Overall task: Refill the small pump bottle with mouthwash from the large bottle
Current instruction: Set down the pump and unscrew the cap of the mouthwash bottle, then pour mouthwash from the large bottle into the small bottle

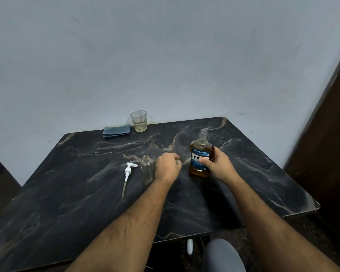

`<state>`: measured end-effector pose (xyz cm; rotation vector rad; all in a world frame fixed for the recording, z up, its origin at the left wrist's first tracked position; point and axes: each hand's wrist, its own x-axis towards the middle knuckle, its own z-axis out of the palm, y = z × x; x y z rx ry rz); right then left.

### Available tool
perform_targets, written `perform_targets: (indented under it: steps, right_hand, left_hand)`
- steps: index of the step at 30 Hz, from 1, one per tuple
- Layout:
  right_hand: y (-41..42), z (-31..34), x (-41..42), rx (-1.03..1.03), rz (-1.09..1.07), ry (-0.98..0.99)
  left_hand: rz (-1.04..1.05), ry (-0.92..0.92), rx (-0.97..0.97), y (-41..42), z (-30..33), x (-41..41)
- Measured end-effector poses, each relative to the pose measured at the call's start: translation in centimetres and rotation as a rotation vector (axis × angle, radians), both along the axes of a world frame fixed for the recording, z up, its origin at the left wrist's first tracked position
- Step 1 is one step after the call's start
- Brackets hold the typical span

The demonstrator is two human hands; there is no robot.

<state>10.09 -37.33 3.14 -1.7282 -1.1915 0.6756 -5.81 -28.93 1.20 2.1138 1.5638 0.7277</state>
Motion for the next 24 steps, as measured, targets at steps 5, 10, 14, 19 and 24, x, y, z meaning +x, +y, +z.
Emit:
perform_targets:
  steps: [5,10,14,19,24]
  right_hand:
    - [0.2,-0.3,-0.2,0.011,-0.023,0.035]
    - [0.3,-0.6,0.0,0.020,-0.026,0.028]
    - [0.5,-1.0,0.1,0.040,-0.020,0.018]
    - [0.5,-1.2,0.1,0.051,-0.018,0.010]
    - [0.5,-1.2,0.2,0.054,-0.011,0.021]
  left_hand:
    - [-0.012,0.129,0.006,1.7,-1.0,0.7]
    - [-0.103,0.132,-0.031,3.2,-1.1,1.8]
    - [-0.126,0.075,-0.015,3.8,-1.2,2.5]
    - [-0.139,-0.030,-0.027,3.9,-1.9,3.1]
    - [-0.112,-0.041,-0.039,3.2,-1.6,2.8]
